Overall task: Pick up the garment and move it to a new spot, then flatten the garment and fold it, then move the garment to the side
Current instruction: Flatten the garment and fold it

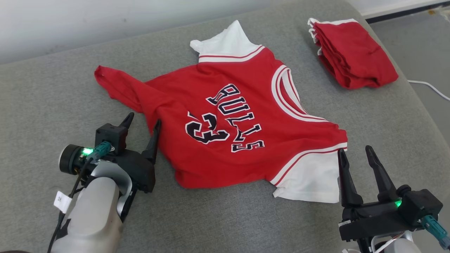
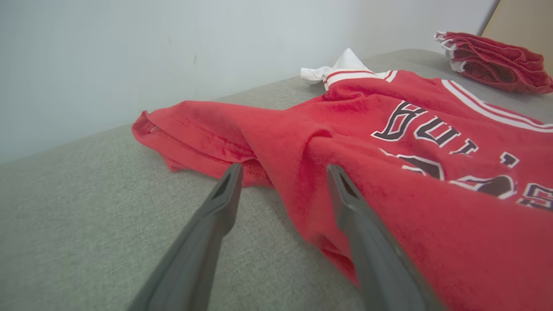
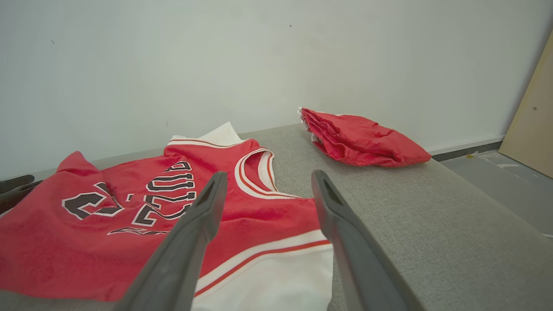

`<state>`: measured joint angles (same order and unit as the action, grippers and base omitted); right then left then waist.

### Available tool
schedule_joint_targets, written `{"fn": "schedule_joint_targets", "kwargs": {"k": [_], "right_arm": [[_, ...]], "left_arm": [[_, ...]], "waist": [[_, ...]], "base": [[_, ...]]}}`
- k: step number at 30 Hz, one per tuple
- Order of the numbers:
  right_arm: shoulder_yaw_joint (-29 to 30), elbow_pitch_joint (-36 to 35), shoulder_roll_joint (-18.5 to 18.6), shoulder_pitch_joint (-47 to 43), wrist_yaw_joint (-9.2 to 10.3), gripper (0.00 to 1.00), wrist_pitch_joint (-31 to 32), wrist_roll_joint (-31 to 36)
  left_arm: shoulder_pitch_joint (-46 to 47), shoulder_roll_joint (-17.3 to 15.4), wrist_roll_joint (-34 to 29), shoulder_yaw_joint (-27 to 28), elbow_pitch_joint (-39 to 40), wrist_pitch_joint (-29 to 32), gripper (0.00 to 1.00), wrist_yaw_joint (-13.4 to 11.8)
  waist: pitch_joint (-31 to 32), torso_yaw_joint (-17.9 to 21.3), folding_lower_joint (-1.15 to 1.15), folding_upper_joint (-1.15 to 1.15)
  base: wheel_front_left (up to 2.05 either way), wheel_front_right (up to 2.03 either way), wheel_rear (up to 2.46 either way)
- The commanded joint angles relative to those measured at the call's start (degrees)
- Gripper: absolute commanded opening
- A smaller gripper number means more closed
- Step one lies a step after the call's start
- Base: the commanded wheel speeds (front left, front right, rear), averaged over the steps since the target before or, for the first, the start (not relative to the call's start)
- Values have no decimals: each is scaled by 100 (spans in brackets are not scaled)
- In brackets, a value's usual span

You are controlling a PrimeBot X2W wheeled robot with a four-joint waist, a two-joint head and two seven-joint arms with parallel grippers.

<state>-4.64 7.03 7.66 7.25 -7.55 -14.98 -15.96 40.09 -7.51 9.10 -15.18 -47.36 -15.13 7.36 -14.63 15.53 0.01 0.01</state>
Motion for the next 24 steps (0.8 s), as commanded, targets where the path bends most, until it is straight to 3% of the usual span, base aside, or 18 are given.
{"fn": "schedule_joint_targets", "kwargs": {"k": [1, 6, 8, 9, 16, 24], "right_arm": [[-15, 10, -27, 70, 15, 100, -27, -17], [-35, 25, 1, 114, 15, 100, -27, -40], [-35, 26, 4, 133, 15, 100, -27, -43], [-32, 25, 3, 137, 15, 100, -27, -39], [57, 60, 15, -7, 15, 100, -27, 12], [76, 119, 46, -208, 15, 100, -28, 38]], "left_arm": [[94, -28, 28, 21, -69, 1, 100, 3], [247, -8, 96, -68, -434, 1, 100, 2], [299, 10, 156, -91, -580, 1, 45, 2], [329, 11, 174, -106, -645, 1, 0, 2], [205, -34, 306, -52, -484, 1, 0, 4], [-343, -34, 225, 84, 539, 1, 0, -30]], "waist": [[-101, 118, -1, -1], [-160, 213, -1, -1], [-168, 226, -1, -1], [-165, 228, -1, -1], [39, 40, -1, -1], [470, -406, -1, -1]], "base": [[0, 0, 0], [0, 0, 0], [0, 0, 0], [0, 0, 0], [0, 0, 0], [0, 0, 0]]}}
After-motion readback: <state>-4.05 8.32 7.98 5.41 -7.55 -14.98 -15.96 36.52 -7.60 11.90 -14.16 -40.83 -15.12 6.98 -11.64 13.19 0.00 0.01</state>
